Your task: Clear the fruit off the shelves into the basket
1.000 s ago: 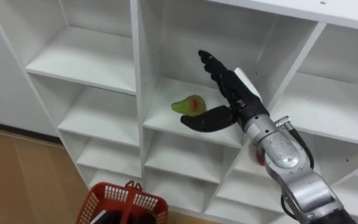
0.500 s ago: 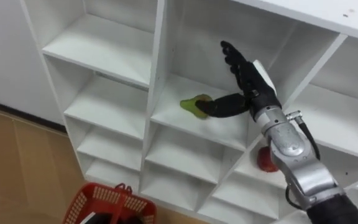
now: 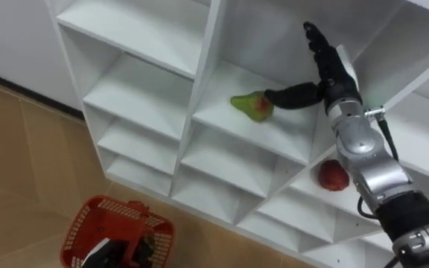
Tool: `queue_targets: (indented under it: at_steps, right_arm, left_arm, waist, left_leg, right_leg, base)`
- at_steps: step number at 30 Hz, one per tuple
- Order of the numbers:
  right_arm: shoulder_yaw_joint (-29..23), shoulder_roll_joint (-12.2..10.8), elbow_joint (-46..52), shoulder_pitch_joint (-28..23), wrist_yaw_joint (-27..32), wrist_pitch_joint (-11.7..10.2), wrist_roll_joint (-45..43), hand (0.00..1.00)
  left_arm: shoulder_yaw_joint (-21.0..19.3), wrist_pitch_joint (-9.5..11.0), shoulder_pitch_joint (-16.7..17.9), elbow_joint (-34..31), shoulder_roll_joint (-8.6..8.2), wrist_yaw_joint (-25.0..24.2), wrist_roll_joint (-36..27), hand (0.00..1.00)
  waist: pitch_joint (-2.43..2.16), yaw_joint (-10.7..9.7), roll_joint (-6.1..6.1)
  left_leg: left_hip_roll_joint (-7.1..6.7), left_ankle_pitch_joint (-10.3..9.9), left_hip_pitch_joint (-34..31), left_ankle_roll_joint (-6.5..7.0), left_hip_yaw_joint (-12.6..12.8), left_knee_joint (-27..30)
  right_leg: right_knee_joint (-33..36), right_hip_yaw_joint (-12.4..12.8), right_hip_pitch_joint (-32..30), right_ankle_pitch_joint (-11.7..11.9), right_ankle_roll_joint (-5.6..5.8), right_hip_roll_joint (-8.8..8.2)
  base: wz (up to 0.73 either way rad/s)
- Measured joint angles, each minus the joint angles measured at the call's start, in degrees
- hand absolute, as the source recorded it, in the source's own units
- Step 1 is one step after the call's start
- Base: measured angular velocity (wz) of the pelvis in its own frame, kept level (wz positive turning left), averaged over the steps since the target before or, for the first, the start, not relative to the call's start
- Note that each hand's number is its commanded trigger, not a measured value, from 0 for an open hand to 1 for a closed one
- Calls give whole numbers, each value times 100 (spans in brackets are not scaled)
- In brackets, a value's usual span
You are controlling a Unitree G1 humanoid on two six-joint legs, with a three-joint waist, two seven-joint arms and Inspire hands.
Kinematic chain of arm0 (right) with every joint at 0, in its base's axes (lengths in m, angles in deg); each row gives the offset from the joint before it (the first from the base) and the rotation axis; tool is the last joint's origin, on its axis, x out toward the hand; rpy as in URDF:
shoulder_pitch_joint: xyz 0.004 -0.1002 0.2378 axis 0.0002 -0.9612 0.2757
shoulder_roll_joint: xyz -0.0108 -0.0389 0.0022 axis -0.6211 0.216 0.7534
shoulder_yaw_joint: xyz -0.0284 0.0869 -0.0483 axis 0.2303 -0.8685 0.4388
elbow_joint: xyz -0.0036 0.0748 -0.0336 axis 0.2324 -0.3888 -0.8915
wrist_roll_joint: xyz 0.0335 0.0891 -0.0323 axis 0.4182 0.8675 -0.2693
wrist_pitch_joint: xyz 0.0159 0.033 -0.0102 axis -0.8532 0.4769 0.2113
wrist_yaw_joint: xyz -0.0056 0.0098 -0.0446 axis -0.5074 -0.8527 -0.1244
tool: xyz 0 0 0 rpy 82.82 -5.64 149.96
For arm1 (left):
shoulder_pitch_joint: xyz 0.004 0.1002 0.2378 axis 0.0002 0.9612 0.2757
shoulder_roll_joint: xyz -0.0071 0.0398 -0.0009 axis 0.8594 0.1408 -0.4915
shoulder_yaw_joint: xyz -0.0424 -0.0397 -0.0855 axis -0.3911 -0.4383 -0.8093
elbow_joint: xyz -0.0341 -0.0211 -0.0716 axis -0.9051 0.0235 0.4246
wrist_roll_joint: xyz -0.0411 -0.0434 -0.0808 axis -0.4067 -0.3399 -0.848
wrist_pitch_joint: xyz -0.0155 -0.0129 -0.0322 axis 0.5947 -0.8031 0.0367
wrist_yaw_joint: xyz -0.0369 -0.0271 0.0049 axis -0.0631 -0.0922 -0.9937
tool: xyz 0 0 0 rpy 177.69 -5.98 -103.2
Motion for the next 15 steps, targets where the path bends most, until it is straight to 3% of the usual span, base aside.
queue_targets:
  at_steps: [4,9,15]
  right_arm:
    - [0,-1,-499,130,58,11,-24,0]
    - [1,-1,-816,237,104,6,-19,0]
    - [215,-3,-993,233,74,5,48,0]
  left_arm:
    - [173,-7,-205,156,1,22,-2,100]
    - [197,-7,-256,176,-76,22,-13,100]
    - [289,8,-456,382,-116,28,-133,100]
  waist:
    - [25,56,23]
    - [90,176,102]
    - [111,294,135]
  left_leg:
    - [-3,30,-199,3,-23,67]
    - [-11,127,-382,2,-23,36]
    - [-6,238,-541,-31,-3,-63]
  right_leg:
    - [41,-22,-178,44,-28,-5]
    - [130,-32,-414,62,-52,-40]
    - [165,54,-661,80,-83,-34]
  base:
    - [0]
    - [1]
    - [-3]
